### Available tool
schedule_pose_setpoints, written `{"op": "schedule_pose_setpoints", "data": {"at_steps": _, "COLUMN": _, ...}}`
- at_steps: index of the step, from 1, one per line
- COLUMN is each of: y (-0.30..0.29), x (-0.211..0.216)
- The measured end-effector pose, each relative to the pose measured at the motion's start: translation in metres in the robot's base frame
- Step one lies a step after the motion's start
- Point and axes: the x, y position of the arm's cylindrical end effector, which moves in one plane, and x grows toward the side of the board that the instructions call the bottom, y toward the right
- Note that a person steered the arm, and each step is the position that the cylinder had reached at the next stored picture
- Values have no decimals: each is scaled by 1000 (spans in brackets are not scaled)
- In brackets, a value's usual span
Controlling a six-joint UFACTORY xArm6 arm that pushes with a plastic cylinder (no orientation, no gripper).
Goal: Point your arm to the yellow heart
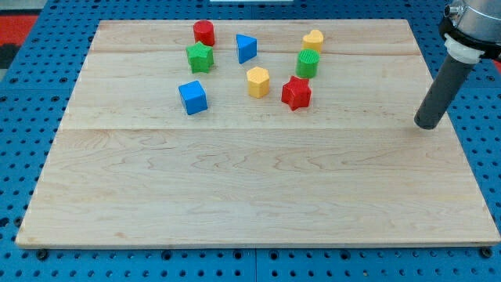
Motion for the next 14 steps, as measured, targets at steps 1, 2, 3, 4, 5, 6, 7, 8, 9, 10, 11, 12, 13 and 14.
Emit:
{"op": "schedule_pose_setpoints", "data": {"at_steps": 1, "y": 0, "x": 0}}
{"op": "schedule_pose_setpoints", "data": {"at_steps": 2, "y": 0, "x": 1}}
{"op": "schedule_pose_setpoints", "data": {"at_steps": 3, "y": 0, "x": 3}}
{"op": "schedule_pose_setpoints", "data": {"at_steps": 4, "y": 2, "x": 2}}
{"op": "schedule_pose_setpoints", "data": {"at_steps": 5, "y": 5, "x": 3}}
{"op": "schedule_pose_setpoints", "data": {"at_steps": 6, "y": 5, "x": 3}}
{"op": "schedule_pose_setpoints", "data": {"at_steps": 7, "y": -9, "x": 5}}
{"op": "schedule_pose_setpoints", "data": {"at_steps": 8, "y": -9, "x": -3}}
{"op": "schedule_pose_setpoints", "data": {"at_steps": 9, "y": 1, "x": -43}}
{"op": "schedule_pose_setpoints", "data": {"at_steps": 10, "y": -3, "x": -80}}
{"op": "schedule_pose_setpoints", "data": {"at_steps": 11, "y": -19, "x": -92}}
{"op": "schedule_pose_setpoints", "data": {"at_steps": 12, "y": -31, "x": -95}}
{"op": "schedule_pose_setpoints", "data": {"at_steps": 13, "y": -39, "x": -96}}
{"op": "schedule_pose_setpoints", "data": {"at_steps": 14, "y": -39, "x": -96}}
